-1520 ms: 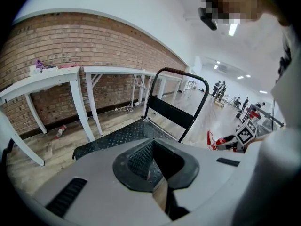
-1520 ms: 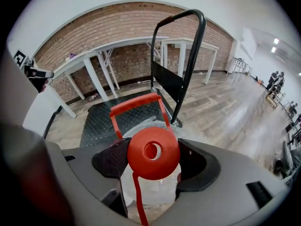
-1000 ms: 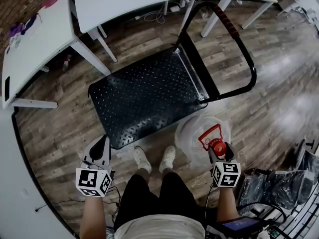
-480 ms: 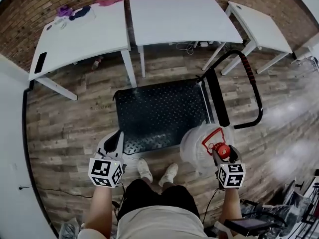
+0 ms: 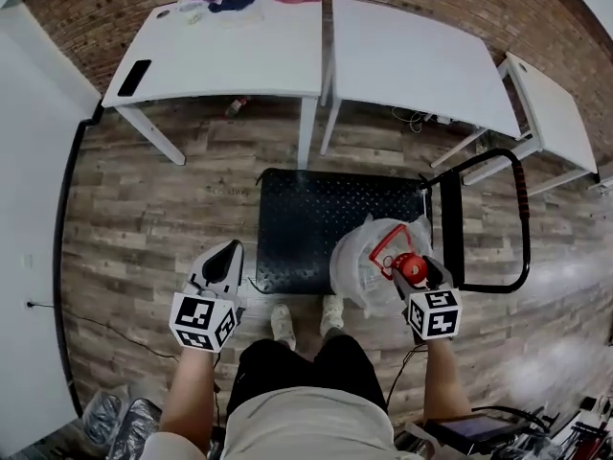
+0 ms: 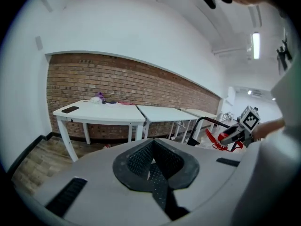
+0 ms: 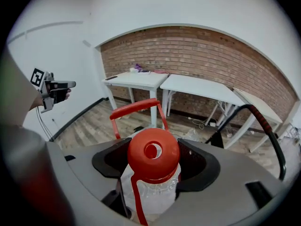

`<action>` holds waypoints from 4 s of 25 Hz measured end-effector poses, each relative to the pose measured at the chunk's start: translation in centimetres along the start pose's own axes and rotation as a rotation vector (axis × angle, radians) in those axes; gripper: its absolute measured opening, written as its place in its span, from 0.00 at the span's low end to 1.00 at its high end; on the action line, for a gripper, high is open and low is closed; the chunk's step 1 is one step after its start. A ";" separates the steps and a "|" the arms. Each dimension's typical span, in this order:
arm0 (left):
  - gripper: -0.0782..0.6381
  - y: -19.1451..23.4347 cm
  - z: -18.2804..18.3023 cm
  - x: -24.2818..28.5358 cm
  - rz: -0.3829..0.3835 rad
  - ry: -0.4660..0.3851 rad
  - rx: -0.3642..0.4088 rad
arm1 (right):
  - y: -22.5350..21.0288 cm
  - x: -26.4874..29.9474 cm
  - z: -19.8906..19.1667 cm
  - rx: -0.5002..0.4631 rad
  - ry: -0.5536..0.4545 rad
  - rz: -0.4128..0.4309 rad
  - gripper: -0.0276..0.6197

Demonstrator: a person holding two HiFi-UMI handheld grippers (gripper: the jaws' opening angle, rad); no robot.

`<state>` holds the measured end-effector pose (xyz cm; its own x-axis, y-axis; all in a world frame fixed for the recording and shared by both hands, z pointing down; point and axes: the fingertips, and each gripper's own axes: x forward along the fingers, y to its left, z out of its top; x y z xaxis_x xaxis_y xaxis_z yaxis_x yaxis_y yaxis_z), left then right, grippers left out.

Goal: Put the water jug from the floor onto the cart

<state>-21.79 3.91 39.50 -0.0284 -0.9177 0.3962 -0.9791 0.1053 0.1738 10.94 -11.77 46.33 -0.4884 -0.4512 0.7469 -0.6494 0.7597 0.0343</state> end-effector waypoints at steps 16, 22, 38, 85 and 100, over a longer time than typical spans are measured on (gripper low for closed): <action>0.11 4.9 -4.4 -4.4 0.307 0.043 -0.137 | 8.8 20.8 13.2 -0.322 -0.044 0.275 0.52; 0.11 6.4 -6.2 -5.9 0.371 0.075 -0.169 | 10.6 28.3 15.5 -0.311 -0.018 0.284 0.52; 0.11 8.3 -9.9 -8.9 0.506 0.138 -0.232 | 14.5 39.5 16.8 -0.315 0.045 0.294 0.52; 0.11 -7.3 3.7 -8.1 -0.189 -0.096 0.075 | 4.3 -16.9 8.5 0.054 -0.549 -0.176 0.05; 0.11 -20.8 3.4 -15.9 -0.242 -0.107 0.177 | 1.8 -29.8 -3.0 0.134 -0.654 -0.218 0.05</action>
<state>-1.64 15.00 26.52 0.1979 -0.9441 0.2636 -0.9796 -0.1807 0.0882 26.08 4.43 26.17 -0.5618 -0.8079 0.1779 -0.8183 0.5743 0.0242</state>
